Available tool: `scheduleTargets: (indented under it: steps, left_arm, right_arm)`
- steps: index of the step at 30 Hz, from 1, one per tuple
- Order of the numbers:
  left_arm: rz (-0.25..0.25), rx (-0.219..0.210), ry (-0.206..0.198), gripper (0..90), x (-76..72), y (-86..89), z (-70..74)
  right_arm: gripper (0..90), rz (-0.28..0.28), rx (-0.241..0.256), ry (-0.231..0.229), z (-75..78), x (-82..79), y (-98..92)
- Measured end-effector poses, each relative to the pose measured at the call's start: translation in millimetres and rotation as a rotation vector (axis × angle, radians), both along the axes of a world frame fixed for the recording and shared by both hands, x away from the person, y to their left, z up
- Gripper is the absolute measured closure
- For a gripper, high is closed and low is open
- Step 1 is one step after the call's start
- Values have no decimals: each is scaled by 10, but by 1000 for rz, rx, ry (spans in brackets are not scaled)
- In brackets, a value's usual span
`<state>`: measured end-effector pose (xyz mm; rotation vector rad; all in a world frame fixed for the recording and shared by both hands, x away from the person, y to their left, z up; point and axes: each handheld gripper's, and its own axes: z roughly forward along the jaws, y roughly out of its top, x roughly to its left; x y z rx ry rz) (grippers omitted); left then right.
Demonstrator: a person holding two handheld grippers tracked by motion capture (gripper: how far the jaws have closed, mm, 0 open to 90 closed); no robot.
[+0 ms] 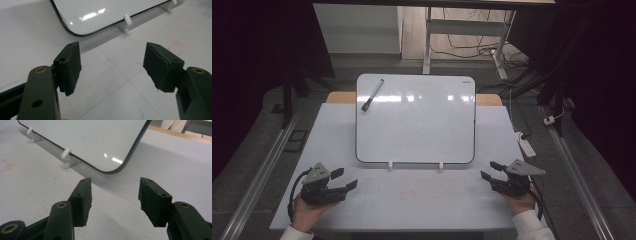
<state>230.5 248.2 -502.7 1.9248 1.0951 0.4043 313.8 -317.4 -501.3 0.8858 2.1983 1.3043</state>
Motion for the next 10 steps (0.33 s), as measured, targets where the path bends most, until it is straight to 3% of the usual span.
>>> scheduleTargets:
  steps: [10]
  left_arm:
    - [-2,1,1,307,6,-2,-10]
  right_arm:
    - [444,14,-8,-9,11,-17,5]
